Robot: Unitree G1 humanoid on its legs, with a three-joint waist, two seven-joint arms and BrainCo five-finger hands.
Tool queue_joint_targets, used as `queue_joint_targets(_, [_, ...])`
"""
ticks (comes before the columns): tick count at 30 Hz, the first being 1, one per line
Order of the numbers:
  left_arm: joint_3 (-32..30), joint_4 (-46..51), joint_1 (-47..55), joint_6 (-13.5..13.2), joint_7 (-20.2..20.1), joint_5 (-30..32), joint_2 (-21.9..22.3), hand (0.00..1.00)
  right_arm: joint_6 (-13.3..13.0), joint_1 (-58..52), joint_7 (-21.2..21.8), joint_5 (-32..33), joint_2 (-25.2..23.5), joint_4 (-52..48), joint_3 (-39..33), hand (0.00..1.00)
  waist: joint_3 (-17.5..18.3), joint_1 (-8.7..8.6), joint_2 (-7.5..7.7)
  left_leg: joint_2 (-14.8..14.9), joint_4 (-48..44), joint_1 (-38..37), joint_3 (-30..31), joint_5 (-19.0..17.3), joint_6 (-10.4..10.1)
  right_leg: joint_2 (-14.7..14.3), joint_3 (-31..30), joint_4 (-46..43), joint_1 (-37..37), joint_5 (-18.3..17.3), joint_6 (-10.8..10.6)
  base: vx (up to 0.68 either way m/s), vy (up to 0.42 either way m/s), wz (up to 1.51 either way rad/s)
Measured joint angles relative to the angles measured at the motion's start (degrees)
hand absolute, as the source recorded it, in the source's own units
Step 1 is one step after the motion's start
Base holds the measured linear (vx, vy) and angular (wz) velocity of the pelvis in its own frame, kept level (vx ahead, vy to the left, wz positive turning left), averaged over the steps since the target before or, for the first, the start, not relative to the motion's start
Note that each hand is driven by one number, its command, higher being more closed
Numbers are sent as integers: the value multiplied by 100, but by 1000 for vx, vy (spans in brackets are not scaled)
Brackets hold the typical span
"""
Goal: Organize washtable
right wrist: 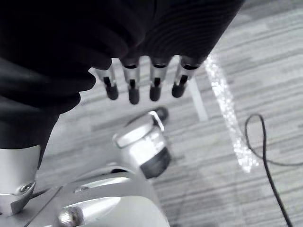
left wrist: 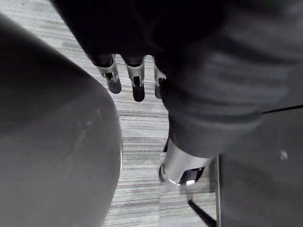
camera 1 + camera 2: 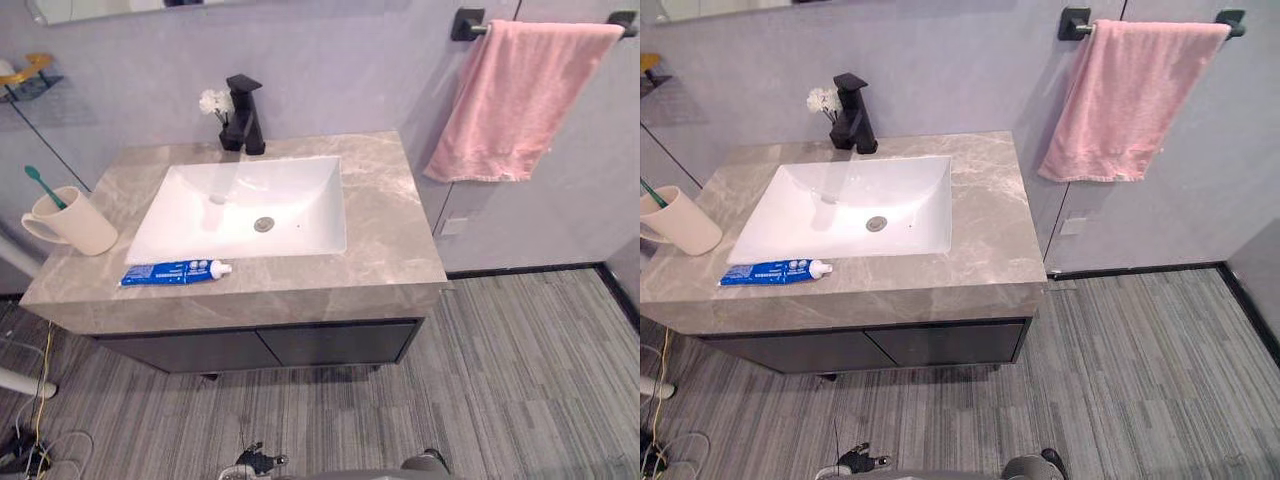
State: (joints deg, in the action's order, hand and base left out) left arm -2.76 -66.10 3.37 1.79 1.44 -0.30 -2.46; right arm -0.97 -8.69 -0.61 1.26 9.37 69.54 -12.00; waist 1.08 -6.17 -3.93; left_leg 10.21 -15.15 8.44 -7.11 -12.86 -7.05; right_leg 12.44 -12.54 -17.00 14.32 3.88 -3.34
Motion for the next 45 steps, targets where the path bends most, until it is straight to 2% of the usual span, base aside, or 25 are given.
queue_joint_targets(2, [58,41,95,-12,-1,5,0,0,-5,49,-52,53,70,-160,202,0,-24,63,-165,88,490,-374,-405,194,119,-98,213,255,-32,453,137,-109,127,-100])
queue_joint_targets(4, [61,83,181,-56,7,71,-120,0,-5,34,-46,52,24,-243,421,0,-42,31,-101,74,835,-633,-689,379,196,-310,748,-614,11,-262,-58,-53,48,-52])
queue_joint_targets(6, [-48,85,193,-105,7,79,-207,0,-7,119,-45,47,-9,-239,569,0,-28,116,24,70,948,-686,-887,428,144,-460,1484,-699,6,-682,-87,1,-39,-61])
queue_joint_targets(7, [-183,50,185,-114,7,94,-232,0,-28,168,-36,42,0,-235,635,0,5,217,127,71,1043,-724,-991,461,94,-544,1585,-318,-42,-580,-128,42,-38,-118])
queue_joint_targets(8, [-272,-18,186,-112,9,99,-218,0,-72,251,-12,3,3,-224,706,0,60,286,52,74,1156,-723,-1067,544,18,-633,1733,312,-187,-547,-86,89,-50,-109])
queue_joint_targets(9, [-397,-53,184,-113,9,108,-259,0,-101,323,25,-69,-16,-198,908,0,93,248,214,39,1238,-765,-1129,631,-14,-671,1717,837,-337,-594,-113,121,-97,-76])
queue_joint_targets(10, [-444,-63,174,-115,9,107,-278,0,-105,348,51,-95,-13,-155,1000,0,78,242,240,44,1254,-767,-1069,652,-32,-705,1705,1022,-388,-606,-133,121,-168,-36])
queue_joint_targets(14, [-686,-196,35,-97,8,163,-88,0,-138,346,92,-202,119,-31,1346,0,-52,219,188,114,1335,-924,-516,777,100,-828,1748,1346,-759,-535,-105,71,-122,-3])
queue_joint_targets(20, [-685,-162,1,-96,-12,135,-16,0,-194,391,83,-288,102,109,1483,0,-79,197,209,34,1437,-1068,-211,776,95,-716,1993,1499,-1030,-535,-116,39,15,21])
queue_joint_targets(23, [-683,108,-111,-110,-3,72,-184,0,-204,493,83,-242,-22,114,1514,0,-405,250,591,-205,-78,-256,145,764,82,-321,2271,1229,-1138,-561,-134,-63,69,71])
queue_joint_targets(25, [-688,324,-128,-132,-6,34,-192,0,-200,497,85,-236,5,116,1544,0,-560,349,656,-196,-961,57,213,754,61,-102,2414,1120,-1388,-696,-17,-59,118,70])
queue_joint_targets(26, [-697,367,-161,-175,-12,-33,-238,0,-195,472,89,-242,-7,107,1562,0,-648,393,703,-74,-1492,217,96,564,89,-14,2477,1107,-1535,-789,-119,-71,176,58])
queue_joint_targets(27, [-711,351,-165,-209,-6,-136,-189,0,-180,500,86,-247,81,100,1644,0,-680,445,505,294,-1976,326,15,399,329,-56,2542,1075,-1636,-842,-259,-103,220,26])
queue_joint_targets(28, [-775,347,-143,-211,-4,-147,-146,0,-183,508,89,-259,130,90,1700,0,-667,473,425,509,-2108,329,2,369,377,-24,2514,1023,-1664,-895,-334,-90,188,2])
queue_joint_targets(32, [-934,351,-22,-218,26,-259,-132,0,-198,513,96,-332,204,-62,1777,0,-629,383,294,1150,-1540,320,421,322,464,284,2386,1009,-1586,-1004,-586,35,412,-5])
queue_joint_targets(33, [-1043,340,65,-199,-1,-260,-96,0,-191,504,98,-388,355,-115,1909,0,-458,402,165,1007,-938,268,681,-324,129,383,2128,1025,-1358,-1092,-781,98,432,-8])
queue_joint_targets(34, [-1058,311,83,-193,-6,-262,-67,0,-188,505,99,-413,341,-103,1933,0,-414,397,129,963,-859,279,670,-397,-62,386,2106,1019,-1287,-1129,-922,227,523,7])
queue_joint_targets(35, [-1210,294,71,-143,10,-320,-153,0,-191,548,143,-423,242,-40,1993,0,-357,369,242,785,-1107,516,718,-335,-267,340,1904,684,-1095,-1270,-1221,253,245,28])
queue_joint_targets(36, [-1379,299,74,-83,-5,-366,-210,0,-192,555,225,-445,278,47,2071,0,-334,385,291,617,-1585,760,964,-391,-159,124,1881,317,-1093,-1277,-1126,253,245,29])
queue_joint_targets(38, [-1774,287,64,-81,-19,-381,-267,0,-107,681,222,-571,379,162,2186,0,-240,580,557,234,-2849,1368,1425,-615,-20,525,1739,497,-1214,-1291,-969,177,283,-25])
queue_joint_targets(39, [-1779,232,76,-77,-9,-377,-250,0,-100,707,209,-595,450,193,2176,0,-212,618,261,341,-2710,1419,1587,-692,116,480,1706,539,-1219,-1275,-985,178,475,-74])
queue_joint_targets(40, [-1762,60,120,-37,-9,-362,-183,0,-92,823,200,-614,599,225,2117,0,-161,644,148,310,-2554,1257,1755,-1255,-252,482,1615,572,-1171,-1214,-1024,114,437,-53])
queue_joint_targets(42, [-1760,-118,201,11,1,-352,-258,0,-88,886,217,-609,356,279,2072,0,-114,568,257,-22,-2694,1218,1295,-1423,-140,931,1296,682,-1042,-796,-1096,97,498,-51])
queue_joint_targets(43, [-1733,-191,265,18,15,-347,-296,0,-76,886,219,-605,254,308,1950,0,-103,560,306,-118,-2628,1102,1094,-1417,-117,1029,1200,684,-984,-550,-878,63,408,-66])
queue_joint_targets(45, [-1459,-225,410,25,52,-337,-294,0,-23,832,197,-548,219,195,1489,0,-98,565,319,-232,-2178,740,702,-1327,100,1123,1030,515,-745,29,324,44,337,-69])
